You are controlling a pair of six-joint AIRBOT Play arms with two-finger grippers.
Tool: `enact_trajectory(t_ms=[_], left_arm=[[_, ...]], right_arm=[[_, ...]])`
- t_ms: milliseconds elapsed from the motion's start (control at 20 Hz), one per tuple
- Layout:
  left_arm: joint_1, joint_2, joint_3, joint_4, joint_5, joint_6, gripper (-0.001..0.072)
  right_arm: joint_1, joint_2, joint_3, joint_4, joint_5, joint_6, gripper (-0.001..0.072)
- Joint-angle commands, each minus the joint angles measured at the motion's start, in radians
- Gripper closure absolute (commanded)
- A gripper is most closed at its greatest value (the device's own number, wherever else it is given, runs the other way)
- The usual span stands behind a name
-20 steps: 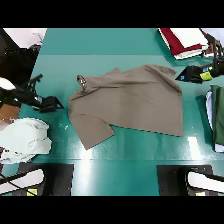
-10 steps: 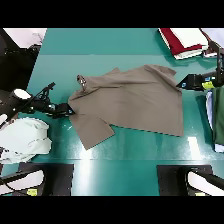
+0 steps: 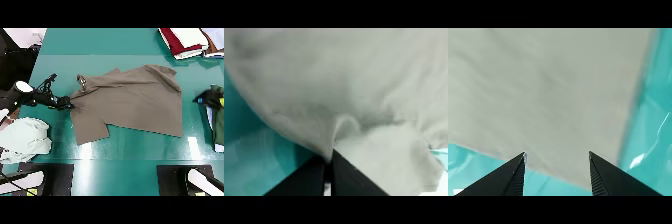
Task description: Fold the shirts.
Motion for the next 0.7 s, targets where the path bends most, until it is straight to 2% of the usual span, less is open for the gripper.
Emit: enact_trajectory(t_ms=[0,250,400,600,650], left_arm=[[-0.002,-0.001,0.066,-0.003,-0.027,-0.002,0.0679],[-0.002,-0.001,0.068,-0.007,-0.012,-0.002,0.0679],[-0.002,-0.001,0.068,-0.007,-0.012,-0.002,0.0679],[-0.002,-0.001,0.068,-0.006,-0.013,-0.002,0.0679],[-0.002,-0.001,0.068,-0.006,-0.016,-0.002,0.0679]], right_arm=[[-0.199,0.021,-0.234,0.001,0.011,-0.045,0.0249],[-0.27,-0.036,-0.484,0.017,-0.085,-0.098,0.0263],[-0.216,-0.079,-0.539,0.067,-0.165,-0.1,0.0264],[-0.097,-0.14,-0.539,0.08,-0.192,-0.1,0.0294],[-0.071,-0.145,-0.539,0.08,-0.199,-0.101,0.0437]])
